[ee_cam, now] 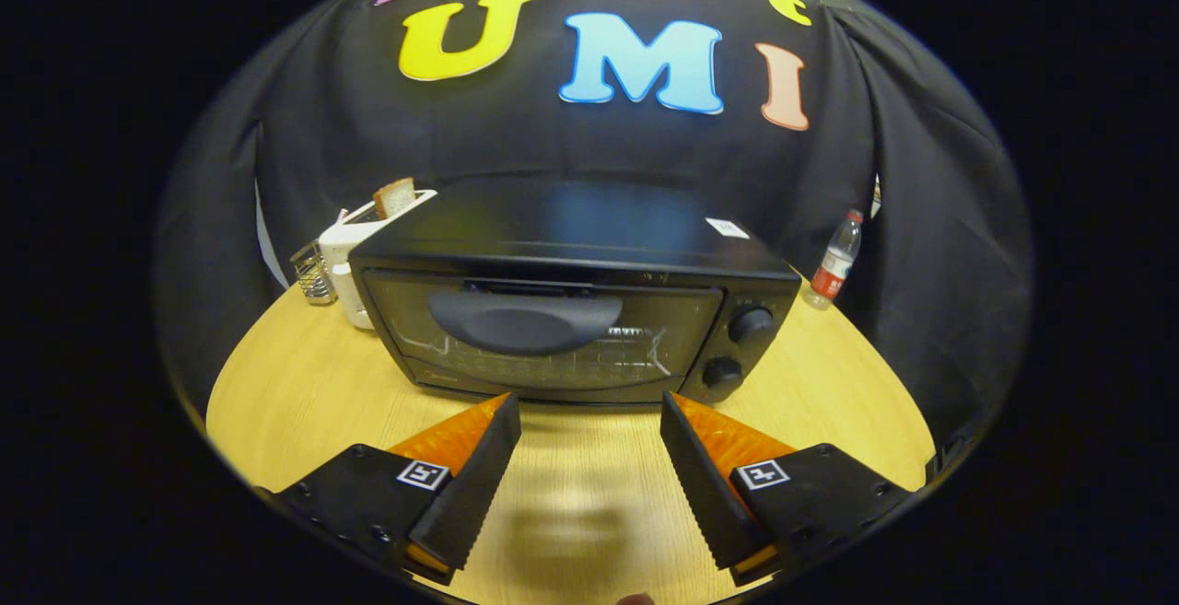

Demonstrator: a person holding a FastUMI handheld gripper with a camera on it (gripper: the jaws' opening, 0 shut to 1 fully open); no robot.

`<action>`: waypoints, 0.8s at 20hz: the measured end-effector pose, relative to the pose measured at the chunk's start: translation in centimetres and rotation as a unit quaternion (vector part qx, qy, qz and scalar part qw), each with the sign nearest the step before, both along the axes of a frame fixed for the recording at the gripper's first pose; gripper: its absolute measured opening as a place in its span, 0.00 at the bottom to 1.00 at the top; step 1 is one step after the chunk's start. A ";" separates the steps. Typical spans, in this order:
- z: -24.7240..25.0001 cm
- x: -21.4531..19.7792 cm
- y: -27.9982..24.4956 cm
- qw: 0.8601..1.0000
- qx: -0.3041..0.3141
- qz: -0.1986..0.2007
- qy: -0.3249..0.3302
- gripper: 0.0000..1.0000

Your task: Open the toaster oven, put the food inside, and close the toaster oven door.

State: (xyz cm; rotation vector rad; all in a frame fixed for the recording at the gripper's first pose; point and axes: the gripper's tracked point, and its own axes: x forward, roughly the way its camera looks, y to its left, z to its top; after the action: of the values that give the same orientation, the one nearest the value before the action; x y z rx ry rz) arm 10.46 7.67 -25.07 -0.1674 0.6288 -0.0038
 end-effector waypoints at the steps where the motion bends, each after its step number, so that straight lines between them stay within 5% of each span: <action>1: 1.3 0.1 0.5 1.000 0.001 0.011 -0.015 0.97; 10: 11.4 -3.1 2.4 0.989 0.052 0.075 -0.113 0.98; 16: 16.1 -5.4 1.1 0.982 0.074 0.080 -0.157 0.98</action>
State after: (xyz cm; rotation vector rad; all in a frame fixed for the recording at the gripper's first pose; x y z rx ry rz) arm 5.09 8.75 -8.97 -0.0697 0.2969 0.1682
